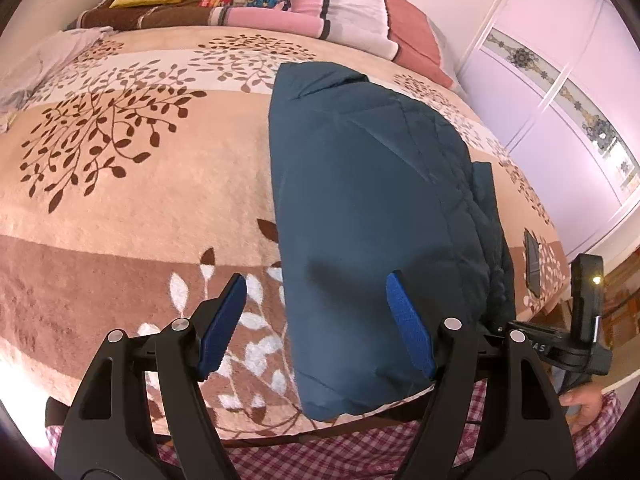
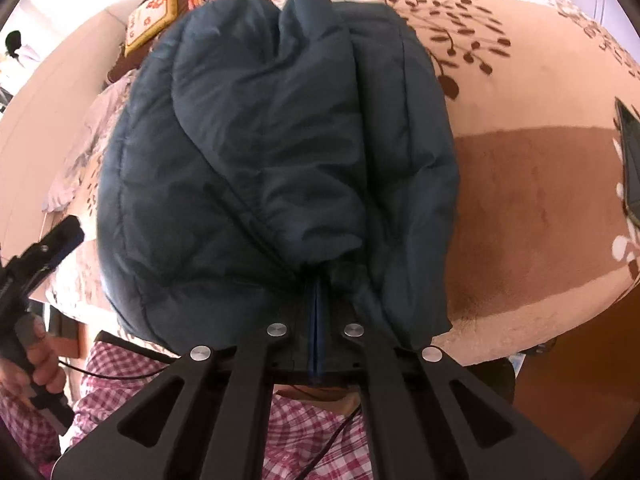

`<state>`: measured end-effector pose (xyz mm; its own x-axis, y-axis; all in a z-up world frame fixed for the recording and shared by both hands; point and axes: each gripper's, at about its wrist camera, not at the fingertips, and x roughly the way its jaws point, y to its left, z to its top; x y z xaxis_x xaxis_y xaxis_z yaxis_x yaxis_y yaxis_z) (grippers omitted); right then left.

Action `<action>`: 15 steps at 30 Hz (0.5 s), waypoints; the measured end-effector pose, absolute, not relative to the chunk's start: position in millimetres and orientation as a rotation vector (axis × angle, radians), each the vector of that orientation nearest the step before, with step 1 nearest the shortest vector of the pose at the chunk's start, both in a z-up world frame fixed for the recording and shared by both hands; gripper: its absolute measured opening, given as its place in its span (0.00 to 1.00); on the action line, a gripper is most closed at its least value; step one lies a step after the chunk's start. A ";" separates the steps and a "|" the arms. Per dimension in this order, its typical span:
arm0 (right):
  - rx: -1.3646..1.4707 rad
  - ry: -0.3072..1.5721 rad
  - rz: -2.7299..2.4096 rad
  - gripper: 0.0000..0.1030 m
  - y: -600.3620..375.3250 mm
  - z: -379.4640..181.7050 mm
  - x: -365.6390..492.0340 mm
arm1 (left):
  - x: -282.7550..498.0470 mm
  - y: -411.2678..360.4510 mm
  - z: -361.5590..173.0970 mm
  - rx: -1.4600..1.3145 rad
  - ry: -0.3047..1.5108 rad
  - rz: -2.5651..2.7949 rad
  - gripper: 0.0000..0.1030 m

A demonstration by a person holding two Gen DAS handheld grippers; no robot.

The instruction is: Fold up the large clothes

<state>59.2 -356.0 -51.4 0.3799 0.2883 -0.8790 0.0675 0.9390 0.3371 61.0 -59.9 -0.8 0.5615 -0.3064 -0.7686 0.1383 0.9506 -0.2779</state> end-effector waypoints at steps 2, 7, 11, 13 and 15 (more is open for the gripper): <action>0.343 1.184 0.142 0.00 -355.8 -55.9 59.6 | 61.4 -59.1 -0.8 -0.194 0.942 -0.258 0.70; 0.346 1.185 0.145 0.00 -355.4 -61.4 59.1 | 65.1 -58.1 -0.9 -0.209 0.951 -0.261 0.71; 0.366 1.185 0.156 0.00 -357.8 -63.7 58.9 | 69.9 -57.5 1.5 -0.237 0.951 -0.278 0.77; 0.377 1.187 0.161 0.00 -360.7 -65.9 59.6 | 73.2 -56.8 2.1 -0.252 0.951 -0.278 0.80; 0.381 1.188 0.162 0.00 -362.9 -67.4 59.4 | 76.6 -56.6 1.8 -0.273 0.958 -0.287 0.81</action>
<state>59.4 -362.9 -67.4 0.3709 0.3210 -0.8714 0.0752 0.9249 0.3727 76.6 -56.6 1.8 0.5430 -0.3575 -0.7598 0.1183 0.9284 -0.3523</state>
